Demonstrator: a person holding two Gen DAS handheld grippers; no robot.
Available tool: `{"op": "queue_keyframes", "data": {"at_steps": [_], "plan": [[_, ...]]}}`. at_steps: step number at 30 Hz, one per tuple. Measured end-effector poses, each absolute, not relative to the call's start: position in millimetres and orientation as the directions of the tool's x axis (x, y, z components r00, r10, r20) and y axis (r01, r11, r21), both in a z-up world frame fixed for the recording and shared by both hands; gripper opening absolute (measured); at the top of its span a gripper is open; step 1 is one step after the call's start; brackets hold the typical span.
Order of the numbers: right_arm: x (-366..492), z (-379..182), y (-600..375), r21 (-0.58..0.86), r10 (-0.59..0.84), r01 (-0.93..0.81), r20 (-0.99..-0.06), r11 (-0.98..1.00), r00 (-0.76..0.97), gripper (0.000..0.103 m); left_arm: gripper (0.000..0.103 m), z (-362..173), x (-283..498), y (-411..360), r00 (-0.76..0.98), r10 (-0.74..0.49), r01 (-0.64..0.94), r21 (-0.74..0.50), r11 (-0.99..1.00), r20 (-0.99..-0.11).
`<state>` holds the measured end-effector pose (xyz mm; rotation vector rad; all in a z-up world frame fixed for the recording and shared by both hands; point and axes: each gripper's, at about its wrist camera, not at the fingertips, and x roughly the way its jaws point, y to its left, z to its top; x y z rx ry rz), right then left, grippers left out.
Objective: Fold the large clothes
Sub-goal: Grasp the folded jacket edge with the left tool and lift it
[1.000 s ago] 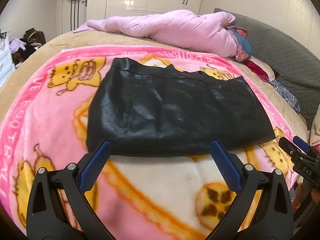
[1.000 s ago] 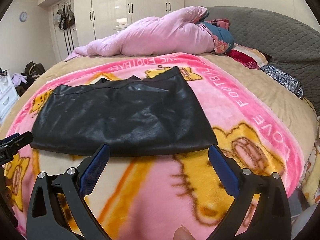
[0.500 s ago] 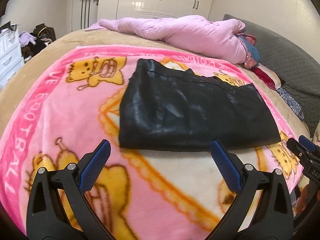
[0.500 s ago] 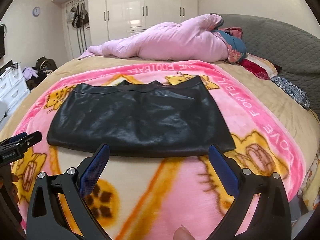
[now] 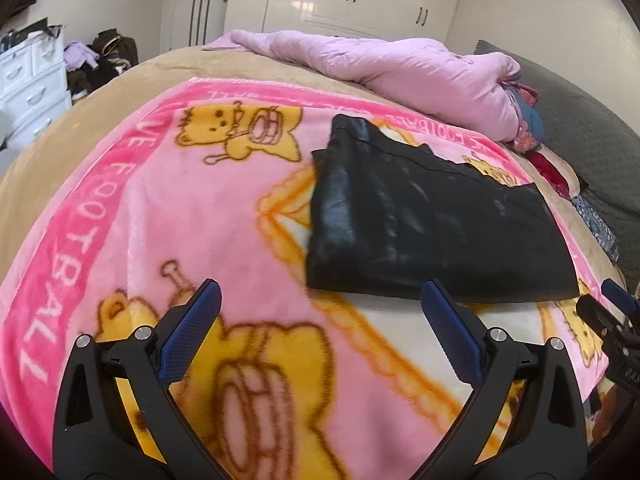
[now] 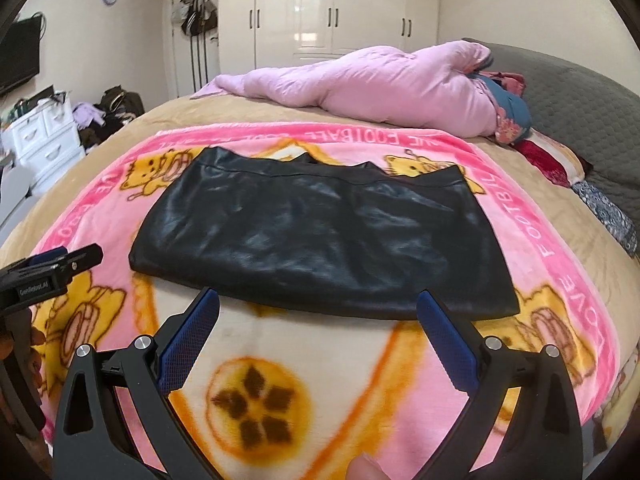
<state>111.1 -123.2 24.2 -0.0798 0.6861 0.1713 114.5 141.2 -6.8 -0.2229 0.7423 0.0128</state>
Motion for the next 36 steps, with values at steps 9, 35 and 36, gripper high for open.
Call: {"op": "queue_keyframes", "data": {"at_steps": [9, 35, 36], "plan": [[114.5, 13.8, -95.0, -0.041, 0.155, -0.239, -0.655, 0.970, 0.740, 0.098, 0.094, -18.5, 115.6, 165.2, 0.725, -0.056, -0.137, -0.224, 0.965, -0.686], [178.4, -17.9, -115.5, 0.128, 0.265, -0.253, -0.724, 0.959, 0.637, 0.028, 0.092, -81.7, 200.0, 132.5, 0.663, -0.384, -0.133, -0.606, 0.784, -0.643], [181.0, -18.2, -117.3, 0.140, 0.275, -0.255, -0.723, 0.957, 0.634, 0.019, 0.091, -81.6, 201.8, 132.2, 0.665, -0.377, -0.137, -0.602, 0.787, -0.645]]}}
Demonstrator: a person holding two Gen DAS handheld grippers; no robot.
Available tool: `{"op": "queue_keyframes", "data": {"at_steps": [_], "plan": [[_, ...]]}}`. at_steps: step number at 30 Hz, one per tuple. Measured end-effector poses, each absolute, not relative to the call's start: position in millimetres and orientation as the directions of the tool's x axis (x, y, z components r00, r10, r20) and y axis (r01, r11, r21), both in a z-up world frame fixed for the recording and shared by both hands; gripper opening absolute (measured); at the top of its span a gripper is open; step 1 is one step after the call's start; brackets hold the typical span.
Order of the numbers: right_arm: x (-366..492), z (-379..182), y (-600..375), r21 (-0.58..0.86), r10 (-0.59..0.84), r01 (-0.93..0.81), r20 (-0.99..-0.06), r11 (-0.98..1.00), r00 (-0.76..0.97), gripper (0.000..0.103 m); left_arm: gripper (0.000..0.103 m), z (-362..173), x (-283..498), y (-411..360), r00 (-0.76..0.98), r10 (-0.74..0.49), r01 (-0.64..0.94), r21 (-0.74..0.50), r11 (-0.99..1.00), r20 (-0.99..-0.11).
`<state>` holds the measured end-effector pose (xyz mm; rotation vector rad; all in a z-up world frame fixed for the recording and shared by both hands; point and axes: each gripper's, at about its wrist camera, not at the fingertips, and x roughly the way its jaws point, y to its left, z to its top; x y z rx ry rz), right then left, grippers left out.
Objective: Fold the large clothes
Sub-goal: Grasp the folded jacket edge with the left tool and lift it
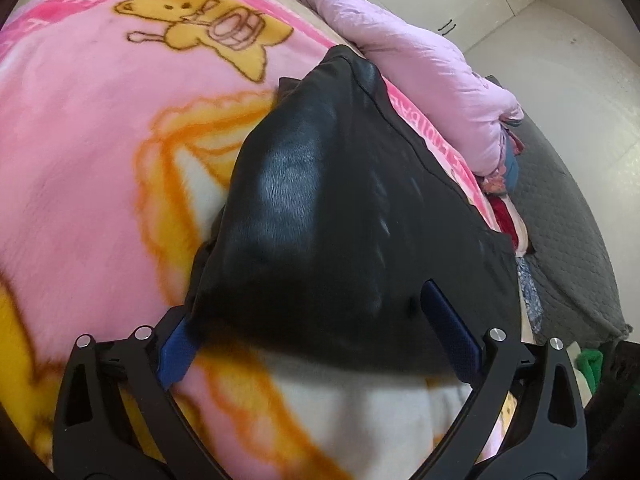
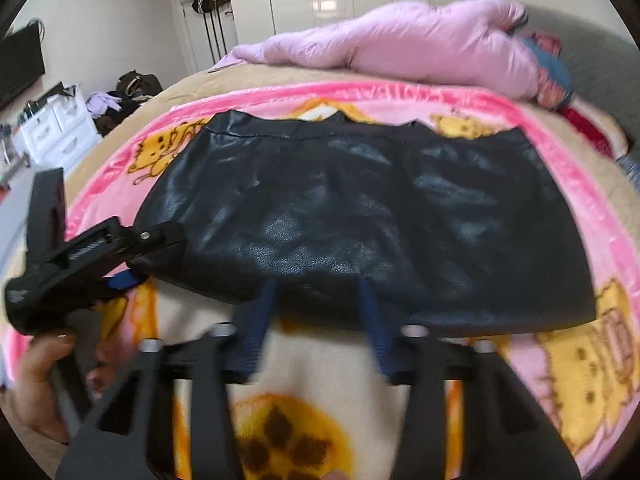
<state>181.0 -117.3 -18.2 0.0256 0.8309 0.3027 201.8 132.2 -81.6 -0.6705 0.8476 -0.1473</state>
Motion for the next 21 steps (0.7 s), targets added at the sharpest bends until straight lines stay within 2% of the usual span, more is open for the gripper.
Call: {"op": "queue_keyframes", "data": {"at_steps": [3, 6, 11, 18, 19, 21], "plan": [[189.7, -16.9, -120.6, 0.193, 0.319, -0.263, -0.712, 0.945, 0.625, 0.007, 0.081, -81.4, 201.7, 132.8, 0.685, -0.358, -0.151, -0.605, 0.782, -0.634], [202.6, -20.6, -121.6, 0.205, 0.324, -0.257, -0.718, 0.944, 0.616, 0.001, 0.069, -82.7, 198.9, 138.9, 0.704, -0.360, -0.159, -0.629, 0.761, -0.613], [219.9, -55.5, -121.3, 0.228, 0.322, -0.236, -0.780, 0.945, 0.537, 0.000, 0.048, -78.7, 193.2, 141.8, 0.729, -0.372, -0.123, -0.645, 0.754, -0.574], [215.1, -62.6, -117.2, 0.194, 0.295, -0.235, -0.776, 0.953, 0.557, 0.000, 0.037, -53.2, 190.2, 123.7, 0.770, -0.315, -0.052, -0.546, 0.836, -0.556], [215.5, -59.9, -118.2, 0.202, 0.303, -0.238, -0.777, 0.950, 0.551, 0.000, 0.037, -49.8, 189.9, 122.3, 0.775, -0.309, -0.045, -0.535, 0.843, -0.552], [220.9, -45.4, -131.6, 0.306, 0.373, -0.214, -0.762, 0.928, 0.529, 0.000, 0.035, -45.9, 190.5, 121.6, 0.783, -0.301, -0.037, -0.523, 0.851, -0.545]]}}
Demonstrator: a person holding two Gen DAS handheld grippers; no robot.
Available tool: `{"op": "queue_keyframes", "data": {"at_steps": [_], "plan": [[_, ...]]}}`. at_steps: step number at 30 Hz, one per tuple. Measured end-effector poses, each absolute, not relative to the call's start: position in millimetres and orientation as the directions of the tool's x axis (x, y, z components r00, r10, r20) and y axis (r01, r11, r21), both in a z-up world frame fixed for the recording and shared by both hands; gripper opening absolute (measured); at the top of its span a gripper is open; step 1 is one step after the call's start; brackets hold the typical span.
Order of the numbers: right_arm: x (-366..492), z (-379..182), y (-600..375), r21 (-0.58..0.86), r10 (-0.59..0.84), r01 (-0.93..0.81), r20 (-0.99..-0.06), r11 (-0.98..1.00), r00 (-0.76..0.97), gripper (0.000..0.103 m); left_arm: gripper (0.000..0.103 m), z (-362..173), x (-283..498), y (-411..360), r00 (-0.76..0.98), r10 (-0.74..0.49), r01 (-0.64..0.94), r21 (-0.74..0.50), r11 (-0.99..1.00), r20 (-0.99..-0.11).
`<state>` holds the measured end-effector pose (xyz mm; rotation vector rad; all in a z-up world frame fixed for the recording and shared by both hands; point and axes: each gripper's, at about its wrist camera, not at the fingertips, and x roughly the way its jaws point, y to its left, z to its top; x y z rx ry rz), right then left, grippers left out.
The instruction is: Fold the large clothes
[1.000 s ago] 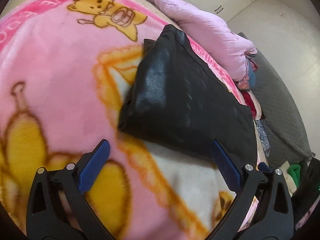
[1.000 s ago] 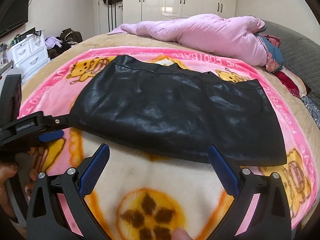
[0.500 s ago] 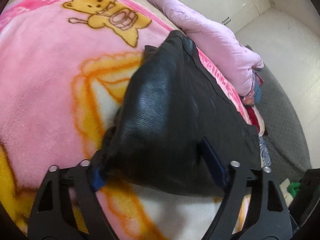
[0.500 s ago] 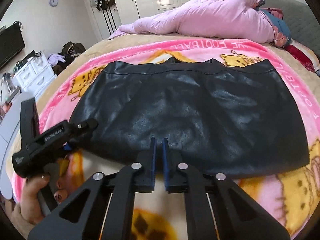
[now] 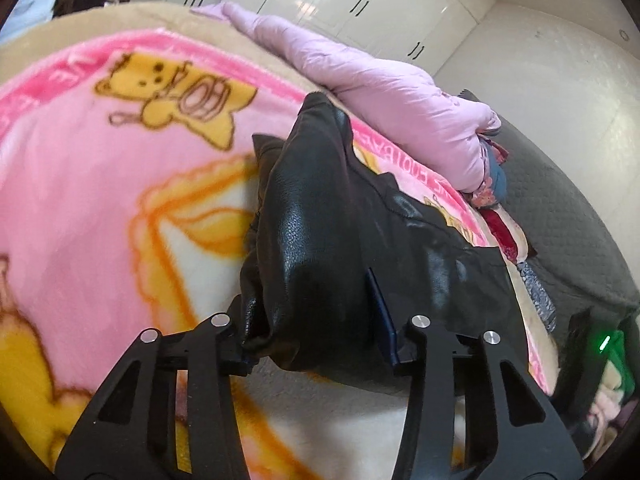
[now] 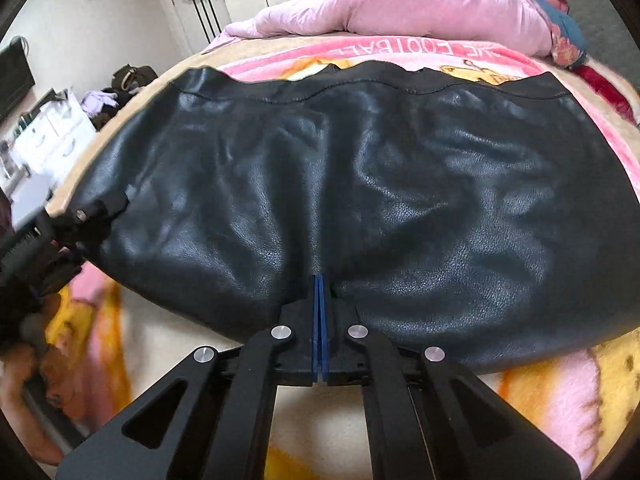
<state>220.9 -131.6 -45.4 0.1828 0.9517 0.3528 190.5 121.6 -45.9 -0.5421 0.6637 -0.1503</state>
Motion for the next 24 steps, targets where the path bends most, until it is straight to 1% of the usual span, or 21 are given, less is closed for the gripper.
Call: {"op": "queue_keyframes", "data": {"at_steps": [1, 2, 4, 8, 12, 14, 17, 19, 22, 24], "plan": [[223.8, -36.0, -138.2, 0.354, 0.407, -0.205, -0.739, 0.913, 0.536, 0.000, 0.035, -45.9, 190.7, 122.6, 0.784, -0.302, -0.035, -0.524, 0.851, -0.542], [228.5, -20.3, -143.2, 0.364, 0.416, -0.209, -0.711, 0.908, 0.567, 0.000, 0.035, -46.4, 190.9, 123.0, 0.783, -0.304, -0.035, -0.527, 0.849, -0.542], [240.4, -0.3, -144.3, 0.328, 0.398, -0.229, -0.693, 0.916, 0.601, 0.001, 0.035, -47.2, 191.4, 122.5, 0.786, -0.297, -0.036, -0.521, 0.853, -0.542], [283.5, 11.6, -139.2, 0.224, 0.311, -0.216, -0.733, 0.950, 0.606, 0.001, 0.035, -46.3, 190.2, 120.1, 0.791, -0.289, -0.032, -0.508, 0.861, -0.539], [313.1, 14.2, -135.0, 0.202, 0.299, -0.225, -0.730, 0.953, 0.614, 0.001, 0.035, -42.0, 188.3, 116.4, 0.796, -0.284, -0.014, -0.485, 0.874, -0.534], [328.4, 10.7, -133.8, 0.215, 0.317, -0.237, -0.736, 0.947, 0.599, 0.001, 0.035, -40.3, 188.0, 115.2, 0.798, -0.282, -0.010, -0.480, 0.877, -0.532], [354.5, 1.0, -127.2, 0.200, 0.305, -0.242, -0.765, 0.950, 0.567, 0.001, 0.035, -37.4, 187.2, 112.8, 0.803, -0.280, -0.001, -0.471, 0.882, -0.526], [372.1, -12.3, -123.9, 0.226, 0.318, -0.233, -0.790, 0.946, 0.524, 0.001, 0.035, -35.0, 186.9, 110.9, 0.807, -0.279, 0.005, -0.465, 0.885, -0.521], [391.6, -37.7, -112.8, 0.174, 0.256, -0.219, -0.862, 0.960, 0.438, 0.002, 0.035, -32.9, 185.1, 106.4, 0.813, -0.273, 0.012, -0.453, 0.892, -0.515], [394.2, -51.8, -103.7, 0.109, 0.208, -0.247, -0.881, 0.963, 0.425, 0.002, 0.035, -31.7, 185.0, 101.8, 0.814, -0.274, 0.022, -0.444, 0.896, -0.512]]}}
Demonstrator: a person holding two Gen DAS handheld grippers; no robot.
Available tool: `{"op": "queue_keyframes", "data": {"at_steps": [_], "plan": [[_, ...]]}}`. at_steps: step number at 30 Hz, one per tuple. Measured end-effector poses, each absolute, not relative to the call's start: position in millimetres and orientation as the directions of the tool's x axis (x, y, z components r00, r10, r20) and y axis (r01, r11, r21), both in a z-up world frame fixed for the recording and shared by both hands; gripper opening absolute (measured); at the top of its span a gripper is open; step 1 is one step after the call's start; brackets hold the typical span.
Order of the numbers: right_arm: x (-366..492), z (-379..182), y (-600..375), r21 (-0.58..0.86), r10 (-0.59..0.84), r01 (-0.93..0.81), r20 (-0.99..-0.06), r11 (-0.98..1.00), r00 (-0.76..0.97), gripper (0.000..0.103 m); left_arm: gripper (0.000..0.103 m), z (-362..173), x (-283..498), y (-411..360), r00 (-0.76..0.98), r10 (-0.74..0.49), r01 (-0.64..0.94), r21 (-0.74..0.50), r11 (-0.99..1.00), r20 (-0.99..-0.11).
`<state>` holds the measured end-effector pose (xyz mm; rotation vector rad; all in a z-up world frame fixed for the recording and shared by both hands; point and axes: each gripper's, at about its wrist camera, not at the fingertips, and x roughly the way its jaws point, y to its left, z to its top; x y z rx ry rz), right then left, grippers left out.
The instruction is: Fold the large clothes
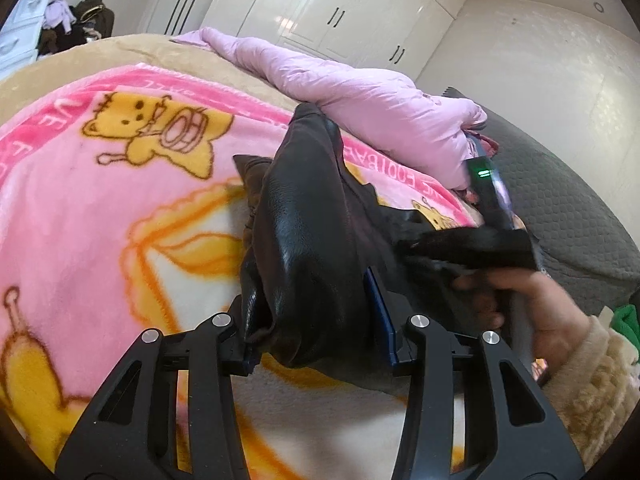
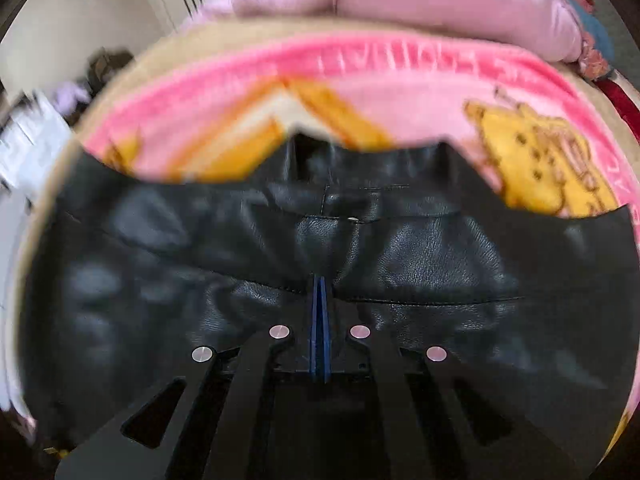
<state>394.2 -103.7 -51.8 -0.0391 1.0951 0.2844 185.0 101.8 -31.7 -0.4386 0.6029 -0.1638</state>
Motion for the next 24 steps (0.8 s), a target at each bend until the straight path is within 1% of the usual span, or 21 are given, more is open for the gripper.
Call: {"op": "queue_keyframes", "data": {"at_steps": [1, 6, 9, 10, 11, 12, 13, 14, 16, 18, 20, 22, 24], "plan": [[393.6, -54.5, -101.3, 0.089, 0.196, -0.256, -0.881, 0.963, 0.431, 0.002, 0.035, -30.3, 184.8, 98.3, 0.817, -0.265, 0.025, -0.428, 0.903, -0.512], [394.0, -61.4, -112.6, 0.171, 0.240, -0.193, -0.869, 0.966, 0.432, 0.002, 0.035, -25.0, 186.0, 92.7, 0.823, -0.256, 0.027, -0.415, 0.910, -0.507], [386.4, -46.0, -117.8, 0.192, 0.264, -0.201, -0.861, 0.960, 0.435, 0.002, 0.035, -23.3, 183.9, 92.8, 0.826, -0.258, 0.029, -0.418, 0.908, -0.502], [376.0, -34.9, -126.2, 0.246, 0.306, -0.189, -0.846, 0.951, 0.437, 0.002, 0.035, -23.6, 183.7, 92.8, 0.826, -0.258, 0.030, -0.418, 0.908, -0.501], [366.9, -25.1, -130.7, 0.279, 0.338, -0.194, -0.828, 0.940, 0.448, 0.007, 0.035, -24.0, 183.3, 93.0, 0.825, -0.258, 0.030, -0.418, 0.908, -0.503], [354.6, -16.4, -134.1, 0.291, 0.359, -0.213, -0.810, 0.933, 0.464, 0.020, 0.035, -24.5, 182.9, 93.2, 0.824, -0.259, 0.028, -0.419, 0.907, -0.505], [342.1, -9.0, -135.9, 0.282, 0.361, -0.230, -0.800, 0.931, 0.479, 0.028, 0.035, -24.5, 182.8, 93.6, 0.823, -0.261, 0.028, -0.423, 0.906, -0.505], [324.6, -2.3, -138.2, 0.257, 0.349, -0.244, -0.792, 0.935, 0.501, 0.038, 0.035, -24.5, 183.0, 93.7, 0.822, -0.261, 0.027, -0.424, 0.905, -0.506], [299.1, 3.3, -139.7, 0.240, 0.358, -0.282, -0.781, 0.929, 0.512, 0.039, 0.035, -23.8, 183.0, 93.5, 0.821, -0.263, 0.029, -0.423, 0.906, -0.507], [278.7, -1.0, -142.7, 0.232, 0.350, -0.284, -0.792, 0.930, 0.501, 0.040, 0.035, -23.5, 182.6, 93.1, 0.819, -0.261, 0.025, -0.422, 0.906, -0.511], [266.6, -11.1, -144.2, 0.226, 0.342, -0.283, -0.807, 0.932, 0.482, 0.040, 0.035, -23.8, 182.0, 93.5, 0.815, -0.261, 0.021, -0.425, 0.905, -0.517], [261.2, -30.5, -144.8, 0.200, 0.300, -0.259, -0.845, 0.945, 0.442, 0.040, 0.035, -24.1, 181.3, 93.8, 0.810, -0.261, 0.016, -0.426, 0.905, -0.525], [259.1, -45.5, -144.6, 0.192, 0.281, -0.239, -0.859, 0.952, 0.428, 0.041, 0.035, -24.0, 180.9, 92.9, 0.807, -0.261, 0.017, -0.421, 0.907, -0.529]]}}
